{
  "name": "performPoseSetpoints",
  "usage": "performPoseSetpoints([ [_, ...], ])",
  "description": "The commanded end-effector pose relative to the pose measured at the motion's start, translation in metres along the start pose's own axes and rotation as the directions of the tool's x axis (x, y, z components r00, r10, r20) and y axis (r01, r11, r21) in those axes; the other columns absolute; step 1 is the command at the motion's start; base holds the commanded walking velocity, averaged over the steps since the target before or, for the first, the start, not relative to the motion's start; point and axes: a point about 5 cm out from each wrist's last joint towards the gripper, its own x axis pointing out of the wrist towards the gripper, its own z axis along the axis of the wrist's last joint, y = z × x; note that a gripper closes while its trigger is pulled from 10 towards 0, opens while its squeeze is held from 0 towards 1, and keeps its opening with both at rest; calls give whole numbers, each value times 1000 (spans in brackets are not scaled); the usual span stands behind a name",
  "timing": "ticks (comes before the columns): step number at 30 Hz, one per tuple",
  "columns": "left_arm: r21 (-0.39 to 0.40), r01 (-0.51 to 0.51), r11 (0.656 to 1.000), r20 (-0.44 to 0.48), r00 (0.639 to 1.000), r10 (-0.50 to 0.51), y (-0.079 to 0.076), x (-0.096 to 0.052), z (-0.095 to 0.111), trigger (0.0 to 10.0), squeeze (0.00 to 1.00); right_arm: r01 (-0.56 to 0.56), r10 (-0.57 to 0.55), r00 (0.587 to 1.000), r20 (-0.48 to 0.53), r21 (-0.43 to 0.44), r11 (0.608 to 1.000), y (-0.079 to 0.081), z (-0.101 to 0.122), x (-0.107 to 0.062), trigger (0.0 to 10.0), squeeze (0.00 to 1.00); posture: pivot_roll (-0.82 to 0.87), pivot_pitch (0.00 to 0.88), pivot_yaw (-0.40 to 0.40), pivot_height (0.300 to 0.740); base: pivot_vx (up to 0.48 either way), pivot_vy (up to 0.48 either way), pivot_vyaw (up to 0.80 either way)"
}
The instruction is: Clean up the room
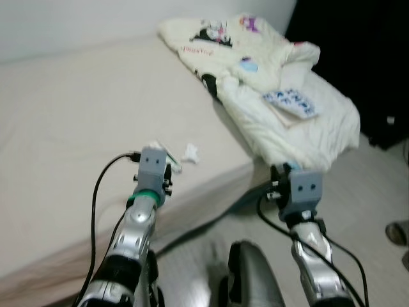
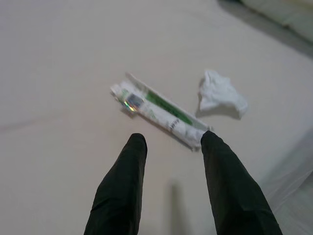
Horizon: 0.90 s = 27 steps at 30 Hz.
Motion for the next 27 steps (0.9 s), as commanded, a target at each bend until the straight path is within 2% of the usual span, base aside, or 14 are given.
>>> performPoseSetpoints([
  [1,-10,6,1000,-18,1000,-6,-1,-1,-3,10000,0,8,-8,1000,-11,13,1000,-1,-1,-2,10000,0,-71,170,4,560,0,0,0],
  [9,-12,3,1000,-18,1000,-3,-2,-1,-2,10000,0,7,-6,1000,-10,19,1000,0,-1,-2,10000,0,-69,174,6,560,0,0,0],
  [11,-29,-6,1000,-10,1000,6,-2,0,0,10000,0,5,-5,1000,-9,19,1000,0,-1,-2,10000,0,-69,179,7,560,0,0,0],
  [13,-102,-28,994,9,1000,29,-3,3,9,10000,0,2,-2,1000,-6,20,1000,1,0,-2,10000,0,-73,182,4,560,0,0,0],
  [14,-102,-28,994,9,1000,29,-3,3,9,10000,0,2,-2,1000,-6,20,1000,1,0,-2,10000,0,-73,182,4,560,0,0,0],
  [16,-167,-30,985,20,999,34,-6,7,18,10000,0,-2,2,1000,-4,21,1000,2,0,-2,10000,0,-73,182,4,560,0,0,0],
  [21,-140,-34,990,14,999,36,-23,18,29,10000,0,-19,19,1000,5,21,1000,5,4,0,10000,0,-91,198,-3,560,0,0,0],
  [22,-135,-32,990,5,999,32,-28,21,33,10000,443,-23,23,1000,9,21,1000,6,5,2,10000,0,-99,206,-2,560,0,0,0],
  [23,-134,-28,991,-10,1000,27,-34,24,35,10000,1000,-25,25,1000,12,22,999,6,6,2,10000,0,-99,206,-2,560,0,0,0],
  [27,-119,-27,993,-38,999,22,-40,27,36,10000,1000,-28,28,1000,15,23,999,7,7,3,10000,0,-102,211,1,560,0,0,0],
])
